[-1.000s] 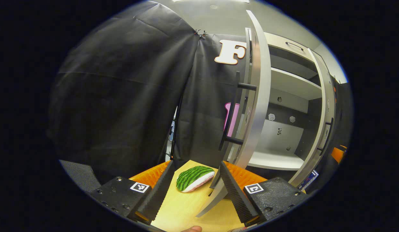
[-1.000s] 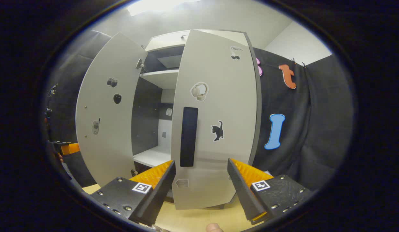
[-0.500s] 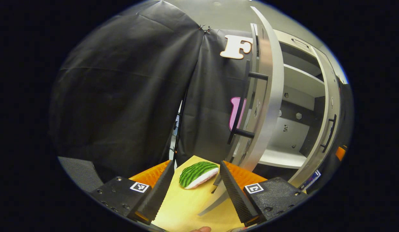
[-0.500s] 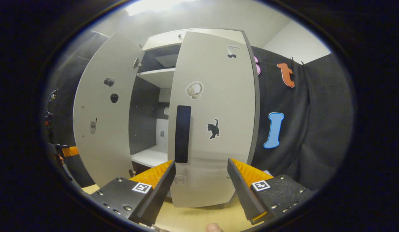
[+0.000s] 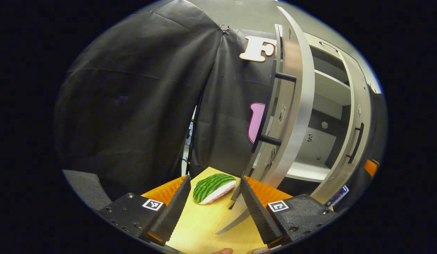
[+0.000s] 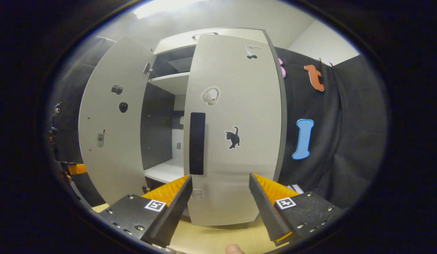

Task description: Grasp the bottle in the cabinet with the left hand and place it on the coaster, then close the right door with the right hand and the left door with the left hand.

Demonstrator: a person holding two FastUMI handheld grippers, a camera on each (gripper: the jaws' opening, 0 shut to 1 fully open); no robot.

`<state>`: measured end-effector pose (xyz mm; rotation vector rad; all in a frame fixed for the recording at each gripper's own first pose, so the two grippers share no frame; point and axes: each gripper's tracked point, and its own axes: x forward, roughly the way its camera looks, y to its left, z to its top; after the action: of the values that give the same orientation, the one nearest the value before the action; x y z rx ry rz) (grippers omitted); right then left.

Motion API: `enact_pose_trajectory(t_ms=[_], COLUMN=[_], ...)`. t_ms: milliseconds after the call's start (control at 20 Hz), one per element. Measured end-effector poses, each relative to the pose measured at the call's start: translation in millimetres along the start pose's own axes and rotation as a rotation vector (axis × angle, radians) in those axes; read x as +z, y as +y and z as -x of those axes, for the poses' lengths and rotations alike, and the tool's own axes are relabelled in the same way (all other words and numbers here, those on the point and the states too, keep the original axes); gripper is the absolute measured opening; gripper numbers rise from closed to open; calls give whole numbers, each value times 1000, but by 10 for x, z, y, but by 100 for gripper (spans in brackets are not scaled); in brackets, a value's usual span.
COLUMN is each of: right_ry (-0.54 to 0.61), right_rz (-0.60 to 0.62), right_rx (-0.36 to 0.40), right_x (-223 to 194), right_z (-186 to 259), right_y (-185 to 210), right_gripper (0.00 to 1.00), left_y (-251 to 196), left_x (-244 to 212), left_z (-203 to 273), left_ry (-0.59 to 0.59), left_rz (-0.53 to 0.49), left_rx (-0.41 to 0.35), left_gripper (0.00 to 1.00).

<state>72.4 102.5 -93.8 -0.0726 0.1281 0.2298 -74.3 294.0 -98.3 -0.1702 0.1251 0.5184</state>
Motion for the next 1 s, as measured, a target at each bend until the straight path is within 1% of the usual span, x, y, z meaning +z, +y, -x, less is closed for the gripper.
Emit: enact_pose_trajectory(t_ms=[150,250,300,350,400,450,500,550,750,1000], right_ry=[4,3,4,5,5,5,6,7,6,11], right_rz=[0,-1,-2,-1,-1,-3,-5,-5,2,-3], right_rx=[0,0,1,2,1,2,2,2,-11,-48], right_x=[-10,-4,-2,-9,-8,-10,-11,-17,-25,-60], right_z=[7,15,19,18,21,27,29,32,77,189], right_y=[-20,-30,-31,-35,-38,-37,-33,-36,-55,-196], right_gripper=[97,97,97,97,97,97,97,97,97,97], left_y=[-18,-69,-113,-122,-139,-177,-222,-285,-591,-1005], left_x=[9,-1,-16,-16,-10,-22,-40,-70,-118,-234], left_z=[-12,-25,-17,3,-16,-23,-3,15,57,60], left_ry=[1,4,10,9,9,14,17,23,37,61], left_rz=[-25,-37,-41,-47,-52,-58,-66,-73,-86,-98], left_rx=[-12,-49,-64,-75,-84,-95,-111,-129,-205,-300], left_gripper=[92,92,85,87,87,80,80,86,86,86])
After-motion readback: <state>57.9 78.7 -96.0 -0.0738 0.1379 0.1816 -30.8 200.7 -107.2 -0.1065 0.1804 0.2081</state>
